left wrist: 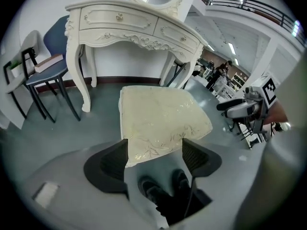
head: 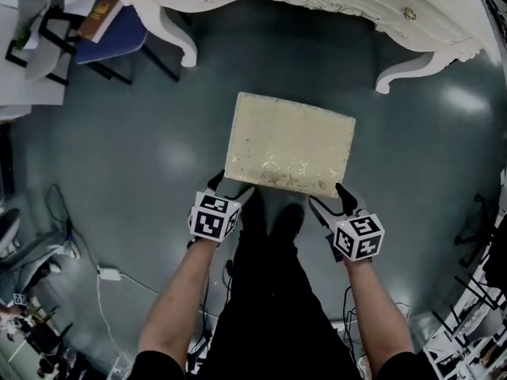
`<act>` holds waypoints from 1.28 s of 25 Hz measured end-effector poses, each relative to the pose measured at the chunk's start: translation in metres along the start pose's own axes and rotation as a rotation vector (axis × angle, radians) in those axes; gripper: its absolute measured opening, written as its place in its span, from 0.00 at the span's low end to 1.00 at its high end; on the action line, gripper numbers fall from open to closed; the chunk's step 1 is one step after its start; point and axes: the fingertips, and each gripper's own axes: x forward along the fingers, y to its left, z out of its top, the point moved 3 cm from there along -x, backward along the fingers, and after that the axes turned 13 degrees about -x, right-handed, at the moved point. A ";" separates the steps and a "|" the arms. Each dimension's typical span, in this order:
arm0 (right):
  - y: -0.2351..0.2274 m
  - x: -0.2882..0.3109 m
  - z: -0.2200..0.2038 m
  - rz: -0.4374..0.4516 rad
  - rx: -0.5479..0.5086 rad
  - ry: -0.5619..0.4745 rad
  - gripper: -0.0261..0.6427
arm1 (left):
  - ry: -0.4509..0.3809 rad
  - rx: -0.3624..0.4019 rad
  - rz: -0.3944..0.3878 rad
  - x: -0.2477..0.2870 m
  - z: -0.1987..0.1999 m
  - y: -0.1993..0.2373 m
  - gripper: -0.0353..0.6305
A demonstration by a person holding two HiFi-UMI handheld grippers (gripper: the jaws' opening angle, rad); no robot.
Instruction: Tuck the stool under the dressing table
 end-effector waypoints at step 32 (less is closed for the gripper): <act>-0.048 0.044 -0.084 -0.175 0.062 0.297 0.52 | 0.150 0.160 -0.022 0.057 -0.025 0.040 0.60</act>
